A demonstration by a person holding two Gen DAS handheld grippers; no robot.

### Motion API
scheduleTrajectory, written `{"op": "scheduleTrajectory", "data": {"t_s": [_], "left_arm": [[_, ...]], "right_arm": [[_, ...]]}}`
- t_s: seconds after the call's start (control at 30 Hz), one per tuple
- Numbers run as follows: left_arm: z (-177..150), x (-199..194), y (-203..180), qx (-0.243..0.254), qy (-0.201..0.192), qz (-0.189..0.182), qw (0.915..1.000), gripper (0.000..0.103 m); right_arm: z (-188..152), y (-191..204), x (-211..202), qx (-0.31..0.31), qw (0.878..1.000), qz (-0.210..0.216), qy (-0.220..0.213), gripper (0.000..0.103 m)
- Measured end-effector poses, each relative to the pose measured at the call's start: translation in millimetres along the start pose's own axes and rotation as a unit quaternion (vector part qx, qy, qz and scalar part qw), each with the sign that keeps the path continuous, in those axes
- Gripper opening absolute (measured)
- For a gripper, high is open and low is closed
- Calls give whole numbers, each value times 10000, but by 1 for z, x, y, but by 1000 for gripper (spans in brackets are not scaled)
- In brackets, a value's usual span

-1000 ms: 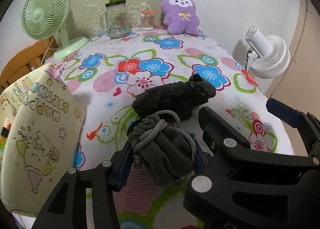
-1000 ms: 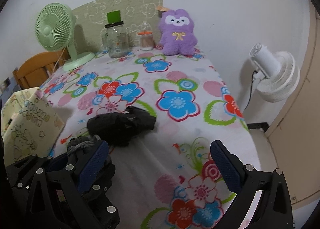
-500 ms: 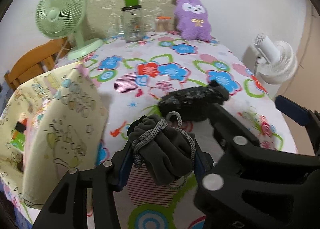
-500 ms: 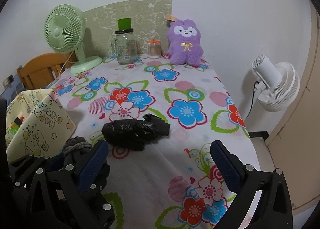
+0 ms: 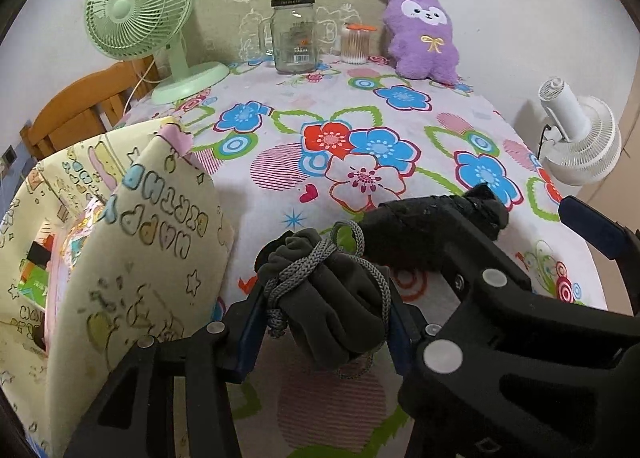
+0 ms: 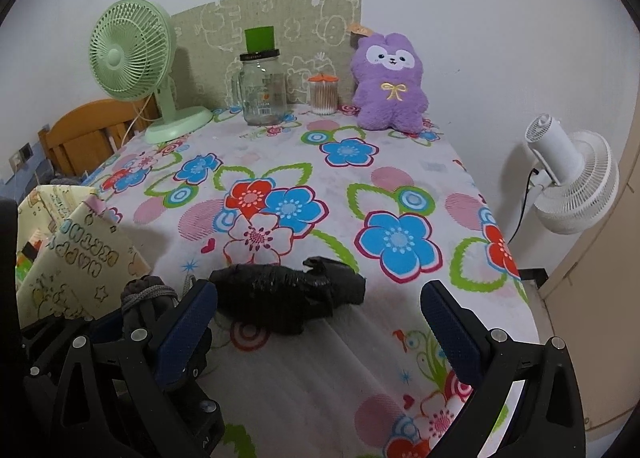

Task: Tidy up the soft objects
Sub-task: 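Grasp the black plastic bag with right tool while left tool holds the grey bag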

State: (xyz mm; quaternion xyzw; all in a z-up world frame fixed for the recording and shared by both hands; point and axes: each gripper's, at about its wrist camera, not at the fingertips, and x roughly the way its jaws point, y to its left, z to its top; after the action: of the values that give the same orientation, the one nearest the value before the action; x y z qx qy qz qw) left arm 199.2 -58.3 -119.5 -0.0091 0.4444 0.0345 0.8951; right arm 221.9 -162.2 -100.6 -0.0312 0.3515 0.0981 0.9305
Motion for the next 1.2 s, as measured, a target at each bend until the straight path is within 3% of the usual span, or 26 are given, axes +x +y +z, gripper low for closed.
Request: {"op": "scheduleTrajectory", "data": {"t_s": [0.17,0.4,0.6,1.2], "left_arm": [[3,12,0,-17,139,-38,9999,54],[2,18,-4,105,136,28,9998,54],[2,18,-3,118,125,14,9999,54],[-7,-4,-10,341,-68,-36,9994,54]], "right_arm": [[4,3,15,-162,9998,-8,97,102],[0,3,35,-98,9984,260,496,76],[-1,4,35,-84,9980,263,565,65],[-11,-2,7,113,9987,91,486,60]]}}
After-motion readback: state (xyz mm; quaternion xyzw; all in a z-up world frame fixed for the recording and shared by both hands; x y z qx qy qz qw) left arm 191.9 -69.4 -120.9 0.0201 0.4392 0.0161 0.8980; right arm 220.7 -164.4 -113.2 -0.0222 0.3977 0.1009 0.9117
